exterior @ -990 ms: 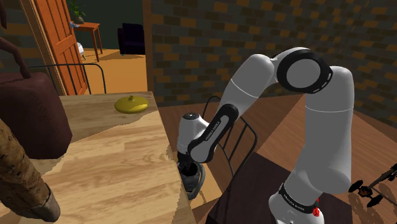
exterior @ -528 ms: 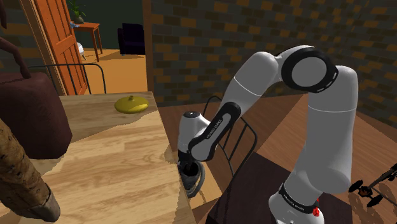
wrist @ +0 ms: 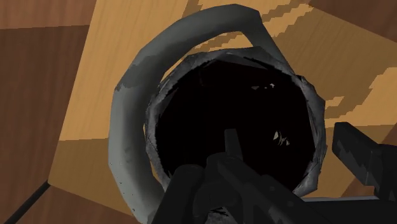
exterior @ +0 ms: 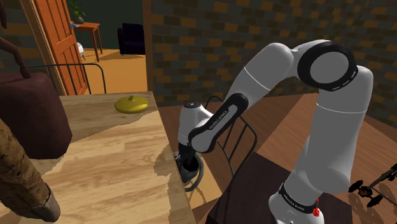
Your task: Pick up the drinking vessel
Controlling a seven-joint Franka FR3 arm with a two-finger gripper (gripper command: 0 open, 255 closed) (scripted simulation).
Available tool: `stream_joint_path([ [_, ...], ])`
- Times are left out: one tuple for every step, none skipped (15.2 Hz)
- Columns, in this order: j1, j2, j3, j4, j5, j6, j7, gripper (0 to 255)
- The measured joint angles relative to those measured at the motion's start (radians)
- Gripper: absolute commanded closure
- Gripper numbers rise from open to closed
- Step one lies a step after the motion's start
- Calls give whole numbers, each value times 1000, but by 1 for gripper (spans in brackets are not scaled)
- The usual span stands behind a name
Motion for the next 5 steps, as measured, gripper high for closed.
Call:
stream_joint_path([
  [-3, -13, 2, -1, 4, -11, -4, 255],
  [-4, -25, 4, 0, 8, -24, -5, 255],
  [-5, -41, 7, -3, 13, -38, -7, 255],
  [-6, -53, 8, -2, 17, -50, -9, 255],
  [-7, -63, 9, -2, 20, -60, -11, 255],
])
